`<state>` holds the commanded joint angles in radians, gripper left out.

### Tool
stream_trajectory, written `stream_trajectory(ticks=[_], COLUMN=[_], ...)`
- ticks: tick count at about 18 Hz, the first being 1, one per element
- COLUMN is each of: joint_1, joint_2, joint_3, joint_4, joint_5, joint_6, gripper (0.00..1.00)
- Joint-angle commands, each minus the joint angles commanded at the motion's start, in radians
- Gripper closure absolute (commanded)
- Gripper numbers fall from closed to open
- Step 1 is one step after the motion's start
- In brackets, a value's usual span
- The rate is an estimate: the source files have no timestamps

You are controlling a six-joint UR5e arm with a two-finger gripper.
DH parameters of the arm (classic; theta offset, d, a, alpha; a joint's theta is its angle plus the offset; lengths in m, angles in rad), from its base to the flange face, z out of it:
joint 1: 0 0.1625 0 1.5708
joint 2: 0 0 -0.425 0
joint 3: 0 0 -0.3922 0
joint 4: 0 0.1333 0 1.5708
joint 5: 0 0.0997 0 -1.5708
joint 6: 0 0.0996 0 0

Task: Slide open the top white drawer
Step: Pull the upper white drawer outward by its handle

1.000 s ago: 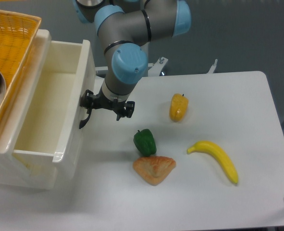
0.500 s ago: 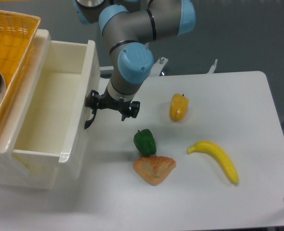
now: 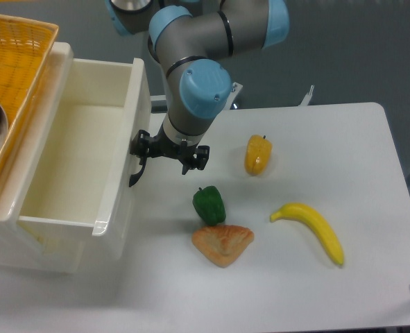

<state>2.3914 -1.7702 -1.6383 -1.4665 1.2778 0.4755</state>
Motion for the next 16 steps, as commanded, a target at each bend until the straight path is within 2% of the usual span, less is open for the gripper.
stream_trajectory(ticks=[16], joint_1=[0.057], joint_2=[-0.006], joint_3=[0.020], joint_4=[-0.017], joint_5=[-0.002], joint_6=[0.046], gripper=[0.00])
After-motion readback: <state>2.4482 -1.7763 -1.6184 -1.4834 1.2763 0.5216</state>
